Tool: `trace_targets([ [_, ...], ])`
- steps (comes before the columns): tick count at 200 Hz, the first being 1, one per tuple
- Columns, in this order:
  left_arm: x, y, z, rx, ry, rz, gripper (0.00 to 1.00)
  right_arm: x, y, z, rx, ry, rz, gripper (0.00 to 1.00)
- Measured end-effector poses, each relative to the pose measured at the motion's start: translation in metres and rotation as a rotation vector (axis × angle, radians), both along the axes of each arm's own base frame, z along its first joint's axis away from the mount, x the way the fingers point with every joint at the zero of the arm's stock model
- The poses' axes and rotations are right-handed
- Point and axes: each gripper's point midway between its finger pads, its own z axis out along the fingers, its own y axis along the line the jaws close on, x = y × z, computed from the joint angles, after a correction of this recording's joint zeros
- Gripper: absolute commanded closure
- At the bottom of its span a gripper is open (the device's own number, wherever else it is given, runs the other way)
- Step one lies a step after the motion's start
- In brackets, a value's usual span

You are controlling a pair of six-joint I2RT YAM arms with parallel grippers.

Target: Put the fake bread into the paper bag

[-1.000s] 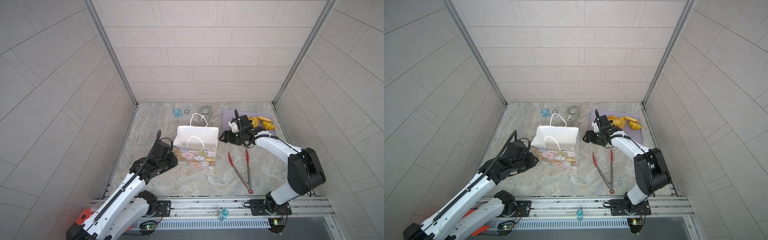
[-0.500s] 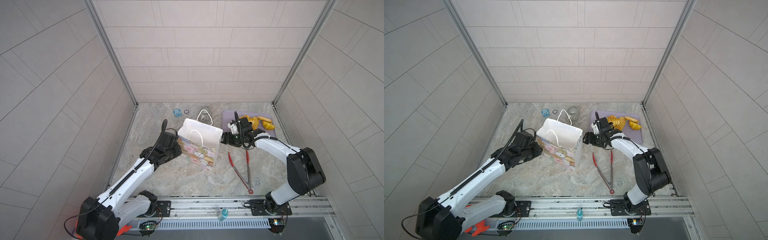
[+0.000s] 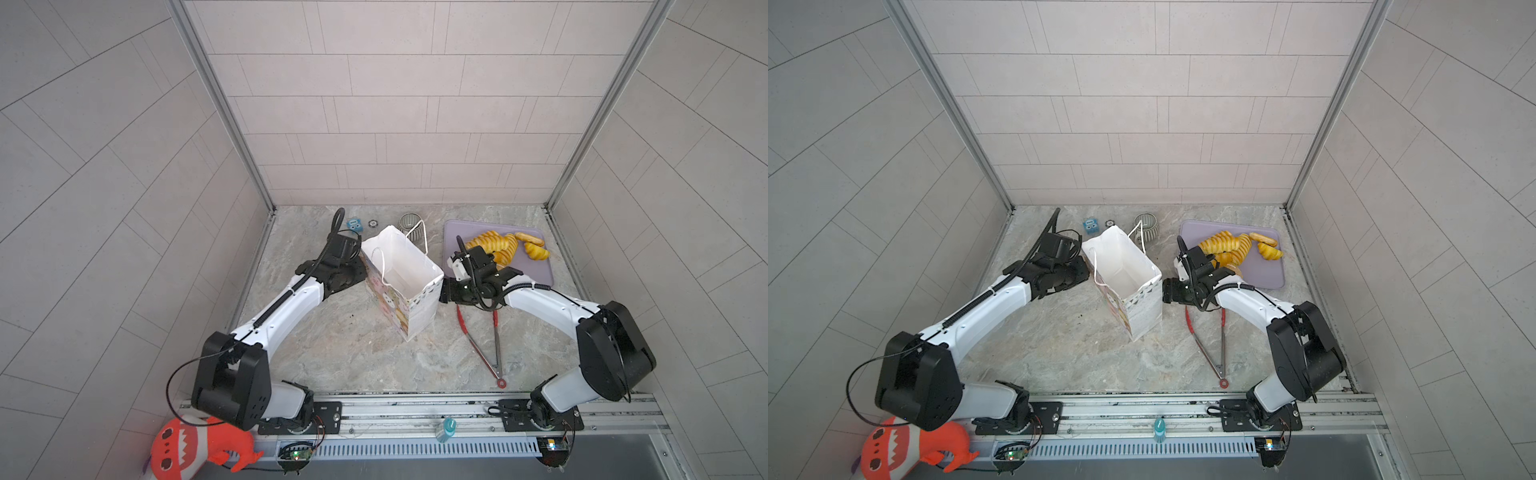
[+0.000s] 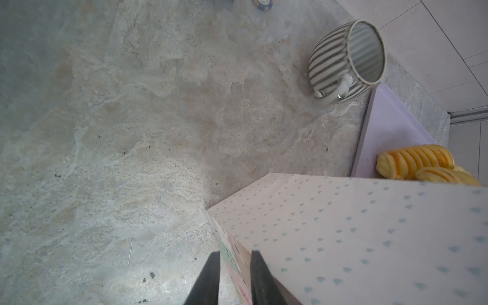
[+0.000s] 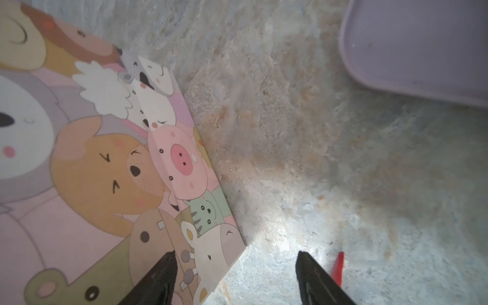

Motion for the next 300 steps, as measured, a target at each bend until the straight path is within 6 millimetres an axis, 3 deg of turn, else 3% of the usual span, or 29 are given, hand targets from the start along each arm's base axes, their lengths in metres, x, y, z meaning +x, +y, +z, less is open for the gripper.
trace_targets([
  [45,0.026,0.002,0.007,-0.013,-0.013,-0.029,0.71,-0.013,0.009,0.011,-0.028,-0.040,0.025,0.27],
  [80,0.038,0.007,0.015,-0.013,-0.023,-0.050,0.68,-0.014,-0.013,0.011,-0.135,-0.044,-0.027,0.25],
  [102,0.039,0.016,0.022,-0.007,-0.028,-0.047,0.56,-0.012,-0.037,0.022,-0.235,-0.072,-0.079,0.18],
  [138,0.027,0.039,0.044,0.002,-0.053,-0.005,0.29,-0.011,-0.082,0.061,-0.382,-0.185,-0.167,0.13],
  [167,0.006,0.050,0.078,0.010,-0.144,0.010,0.19,-0.021,-0.113,0.091,-0.429,-0.297,-0.237,0.07],
  [189,-0.022,0.055,0.093,0.002,-0.198,0.014,0.13,-0.039,-0.133,0.097,-0.422,-0.352,-0.263,0.01],
  [194,-0.028,0.056,0.094,-0.001,-0.204,0.015,0.08,-0.045,-0.137,0.096,-0.421,-0.354,-0.264,0.01],
  [218,-0.059,0.060,0.093,-0.009,-0.207,0.017,0.05,-0.065,-0.149,0.082,-0.393,-0.336,-0.270,0.02],
  [232,-0.076,0.062,0.086,-0.013,-0.197,0.016,0.04,-0.077,-0.148,0.068,-0.359,-0.305,-0.262,0.08],
  [254,-0.101,0.065,0.074,-0.020,-0.172,0.023,0.03,-0.092,-0.140,0.038,-0.311,-0.219,-0.243,0.08],
  [282,-0.121,0.068,0.065,-0.030,-0.156,0.036,0.03,-0.112,-0.135,-0.003,-0.299,-0.104,-0.224,0.01],
  [300,-0.126,0.069,0.063,-0.032,-0.154,0.044,0.03,-0.122,-0.135,-0.015,-0.310,-0.066,-0.213,0.01],
])
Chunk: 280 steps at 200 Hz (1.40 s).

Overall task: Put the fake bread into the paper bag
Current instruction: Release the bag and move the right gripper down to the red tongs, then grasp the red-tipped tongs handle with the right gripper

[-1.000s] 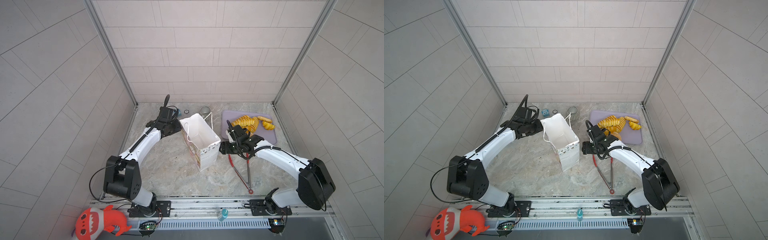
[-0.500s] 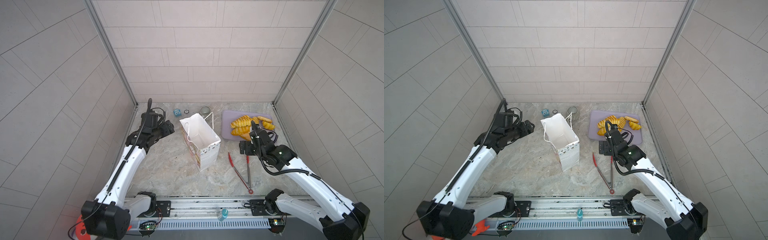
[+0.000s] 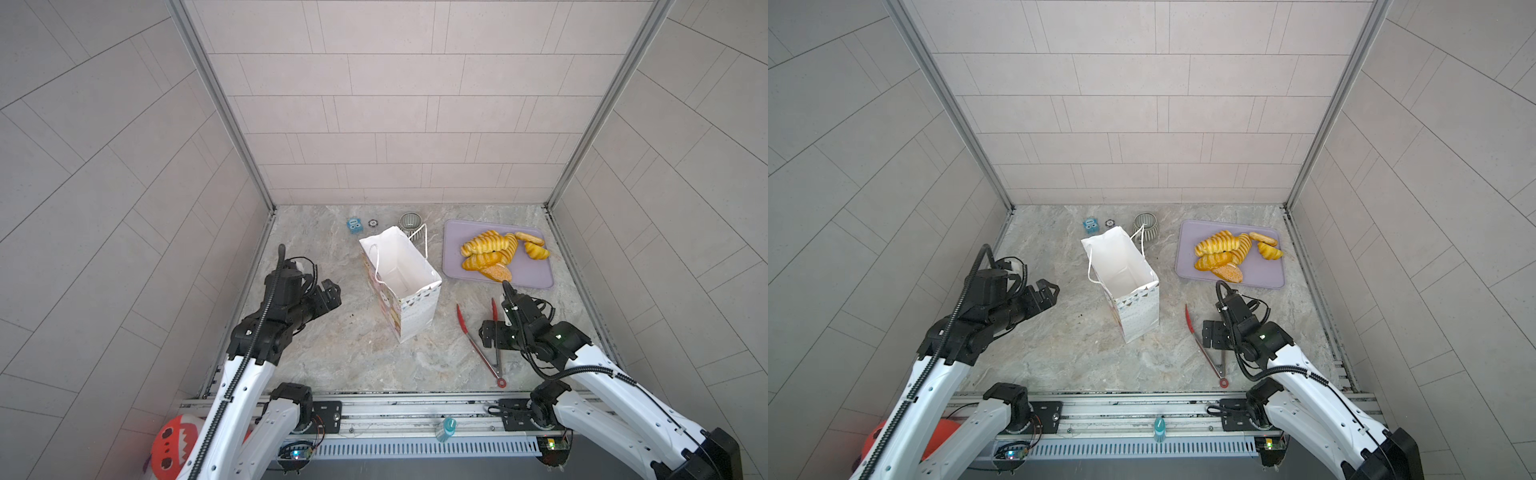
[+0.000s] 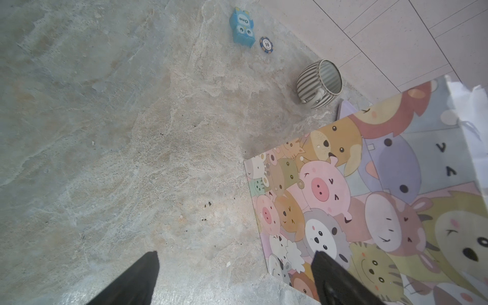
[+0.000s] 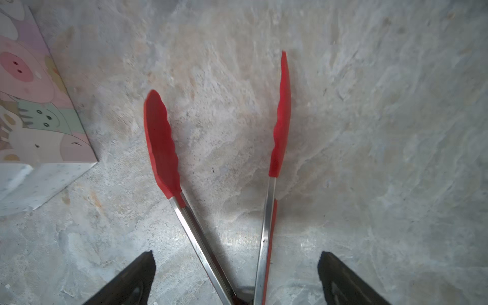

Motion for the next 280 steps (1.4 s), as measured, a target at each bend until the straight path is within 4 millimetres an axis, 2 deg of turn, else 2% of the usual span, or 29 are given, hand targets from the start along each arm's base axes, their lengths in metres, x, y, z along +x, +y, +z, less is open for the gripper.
trace_targets([
  [29,0.000,0.002,0.000,0.005,-0.003,0.011,0.00,-0.005,0.001,-0.008,-0.003,0.019,0.001,0.01],
  [77,0.004,0.001,-0.008,0.006,0.019,0.013,0.00,-0.022,0.011,-0.034,-0.047,0.090,0.061,0.04],
  [143,0.004,0.000,-0.018,-0.004,0.039,0.015,0.00,-0.021,0.017,-0.052,-0.096,0.132,0.081,0.05],
  [179,0.004,-0.001,-0.021,-0.012,0.040,0.013,0.00,-0.022,0.017,-0.065,-0.133,0.186,0.078,0.13],
  [222,0.002,-0.002,-0.024,-0.028,0.047,0.018,0.00,-0.003,0.034,-0.061,-0.113,0.193,0.063,0.23],
  [247,0.002,-0.003,-0.022,-0.036,0.039,0.018,0.00,0.012,0.050,-0.054,-0.072,0.175,0.052,0.23],
  [280,0.000,-0.004,-0.020,-0.043,0.031,0.015,0.00,0.031,0.061,-0.039,-0.049,0.126,0.036,0.17],
])
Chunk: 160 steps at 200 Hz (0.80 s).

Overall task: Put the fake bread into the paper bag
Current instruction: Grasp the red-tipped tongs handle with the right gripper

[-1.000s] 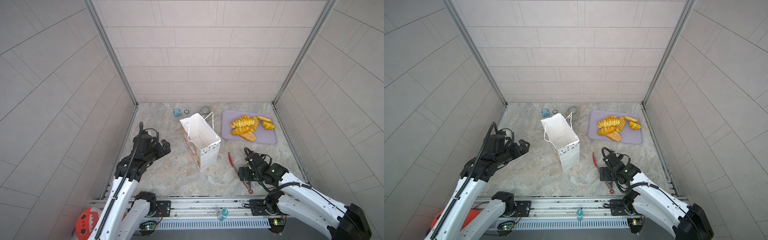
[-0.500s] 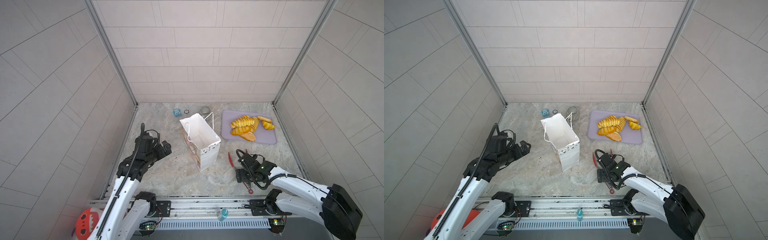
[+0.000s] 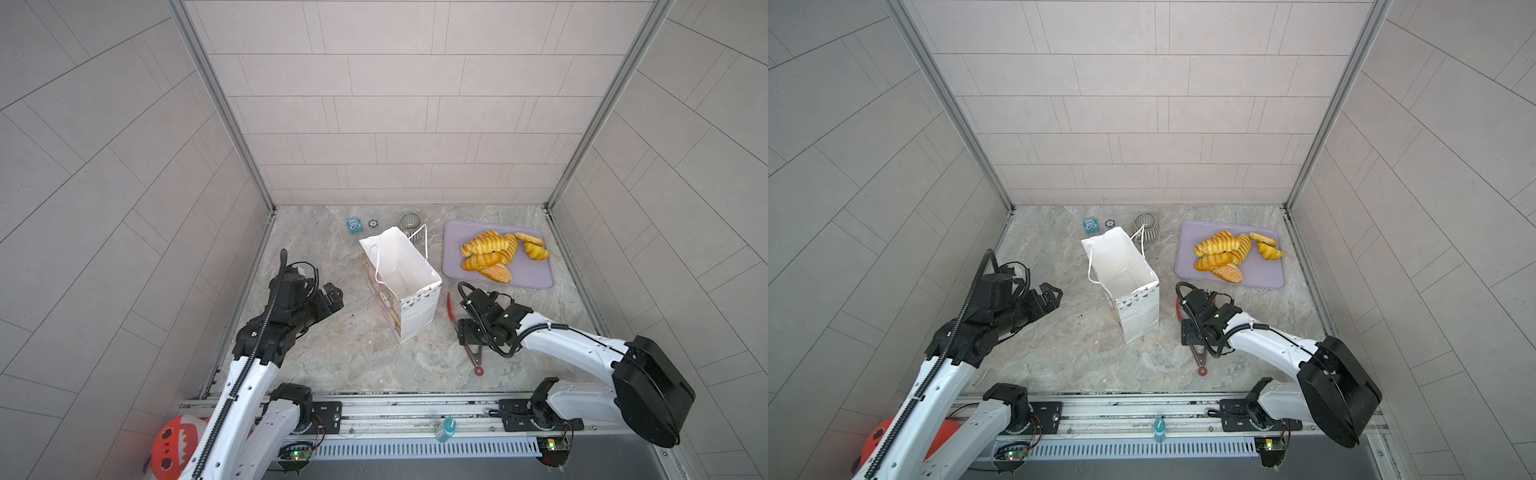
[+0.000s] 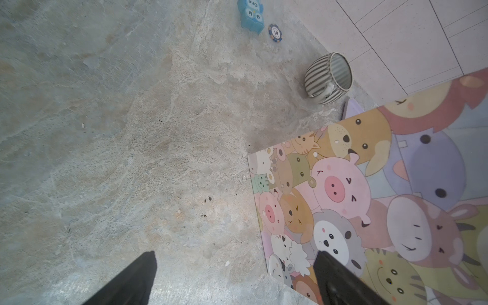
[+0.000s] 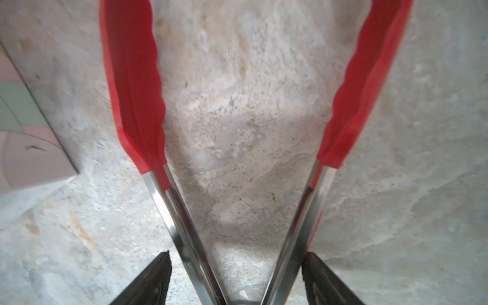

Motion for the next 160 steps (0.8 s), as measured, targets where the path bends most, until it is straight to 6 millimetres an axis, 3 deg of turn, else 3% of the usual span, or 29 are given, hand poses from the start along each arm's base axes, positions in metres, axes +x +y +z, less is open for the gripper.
trace_targets([
  [67,-0.002,0.000,0.000,-0.004,-0.002,-0.001,0.00,0.001,-0.001,0.004,-0.045,-0.015,0.040,0.16],
  [160,-0.005,0.000,0.001,-0.006,-0.010,-0.001,0.00,-0.008,0.002,-0.020,-0.139,0.052,0.090,0.14],
])
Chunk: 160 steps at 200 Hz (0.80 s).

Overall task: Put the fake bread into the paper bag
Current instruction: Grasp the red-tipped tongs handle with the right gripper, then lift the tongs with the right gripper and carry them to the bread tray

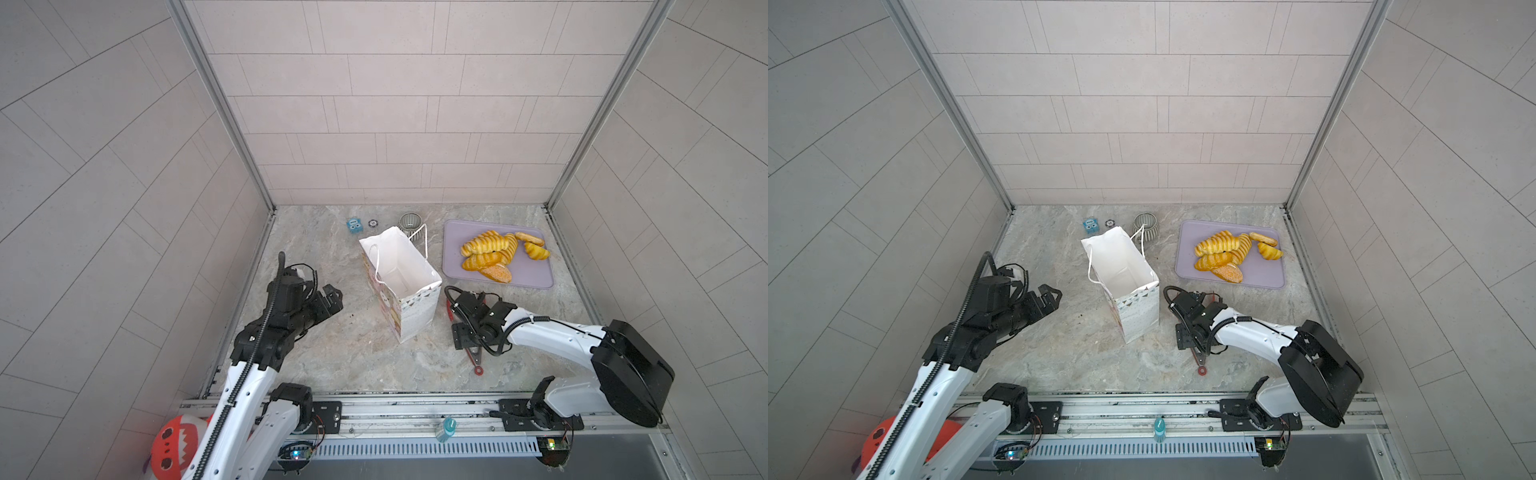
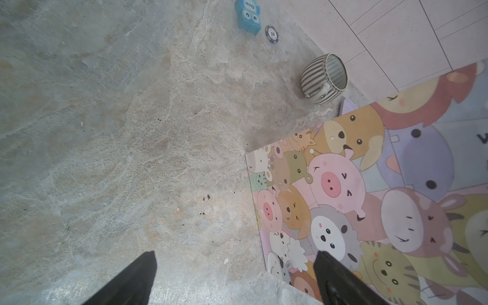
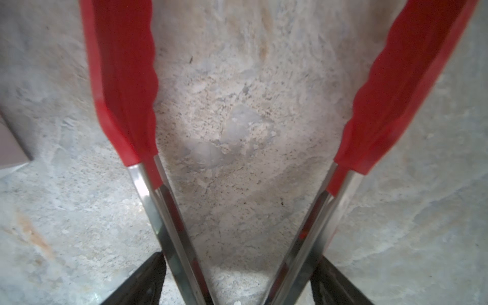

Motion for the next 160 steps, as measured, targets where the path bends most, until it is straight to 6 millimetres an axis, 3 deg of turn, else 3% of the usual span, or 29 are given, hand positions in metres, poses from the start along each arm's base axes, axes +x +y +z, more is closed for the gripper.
trace_targets([
  [27,-0.001,0.000,0.000,0.000,0.000,0.000,0.00,0.002,-0.001,-0.003,-0.007,-0.002,-0.013,0.20],
  [97,-0.003,0.000,-0.002,0.000,0.015,-0.003,0.00,0.011,0.003,-0.005,0.038,-0.024,-0.055,0.24],
  [160,-0.004,-0.001,-0.003,-0.003,0.019,-0.006,0.00,0.016,-0.005,-0.004,0.063,-0.041,-0.093,0.43],
])
